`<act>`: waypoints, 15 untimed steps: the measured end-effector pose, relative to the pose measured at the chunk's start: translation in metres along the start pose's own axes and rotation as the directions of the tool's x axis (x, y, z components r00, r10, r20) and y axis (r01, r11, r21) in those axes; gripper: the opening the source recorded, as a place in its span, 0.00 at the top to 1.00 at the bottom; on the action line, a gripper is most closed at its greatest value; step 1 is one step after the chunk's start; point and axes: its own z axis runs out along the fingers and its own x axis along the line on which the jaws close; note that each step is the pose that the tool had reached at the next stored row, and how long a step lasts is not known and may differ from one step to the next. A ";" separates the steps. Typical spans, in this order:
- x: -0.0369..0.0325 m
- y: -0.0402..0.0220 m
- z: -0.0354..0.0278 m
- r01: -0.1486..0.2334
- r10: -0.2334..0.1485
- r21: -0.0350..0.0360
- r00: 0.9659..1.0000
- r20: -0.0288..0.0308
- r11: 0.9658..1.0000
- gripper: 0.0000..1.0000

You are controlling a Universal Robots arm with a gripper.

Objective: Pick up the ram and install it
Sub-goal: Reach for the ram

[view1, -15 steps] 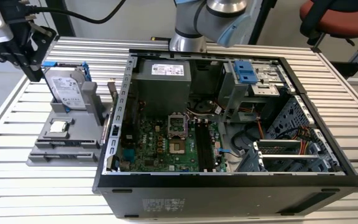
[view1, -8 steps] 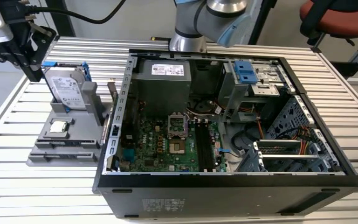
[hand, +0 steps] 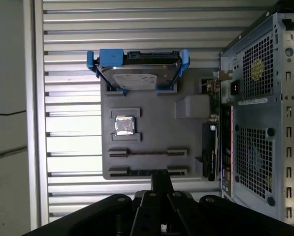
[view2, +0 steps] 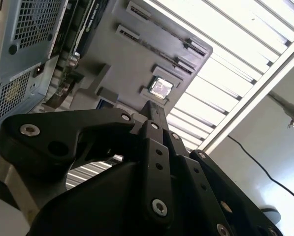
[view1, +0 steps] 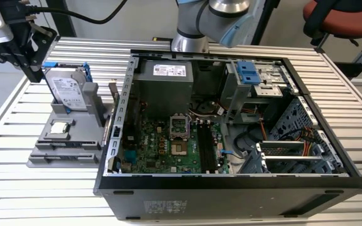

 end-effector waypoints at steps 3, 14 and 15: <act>0.0001 0.0000 0.0000 0.017 -0.017 0.000 1.000 -0.001 1.000 1.00; 0.0001 0.0000 -0.0005 0.138 -0.138 -0.001 0.990 -0.007 0.990 1.00; 0.0001 0.0000 -0.0005 0.150 -0.150 -0.001 0.989 -0.007 0.989 1.00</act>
